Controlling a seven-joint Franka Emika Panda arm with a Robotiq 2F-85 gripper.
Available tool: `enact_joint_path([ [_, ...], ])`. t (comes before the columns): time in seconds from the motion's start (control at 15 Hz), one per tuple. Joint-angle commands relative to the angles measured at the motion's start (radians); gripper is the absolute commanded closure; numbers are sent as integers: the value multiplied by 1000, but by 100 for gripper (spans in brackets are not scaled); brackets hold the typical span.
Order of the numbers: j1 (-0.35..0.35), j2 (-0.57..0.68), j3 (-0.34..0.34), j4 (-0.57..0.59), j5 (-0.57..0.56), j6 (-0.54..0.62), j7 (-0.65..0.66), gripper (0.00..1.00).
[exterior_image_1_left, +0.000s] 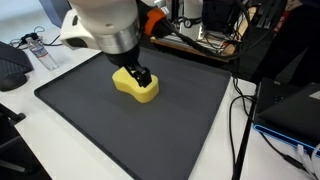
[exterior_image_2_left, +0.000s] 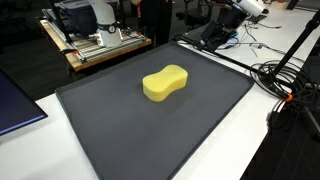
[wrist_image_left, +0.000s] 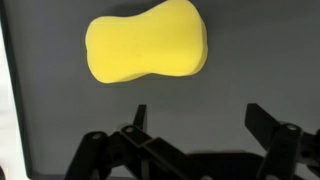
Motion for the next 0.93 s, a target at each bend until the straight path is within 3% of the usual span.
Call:
enact_joint_path([
  [0.0,-86,-101,39,-117,53,103,-113,0],
  [0.47,-274,-280,101,-386,214,244,-328,0],
  [0.53,-296,-307,98,-434,231,273,-333,0],
  [0.6,-285,-334,50,-477,273,297,-355,0],
  [0.87,-334,-434,12,-653,350,423,-418,0],
])
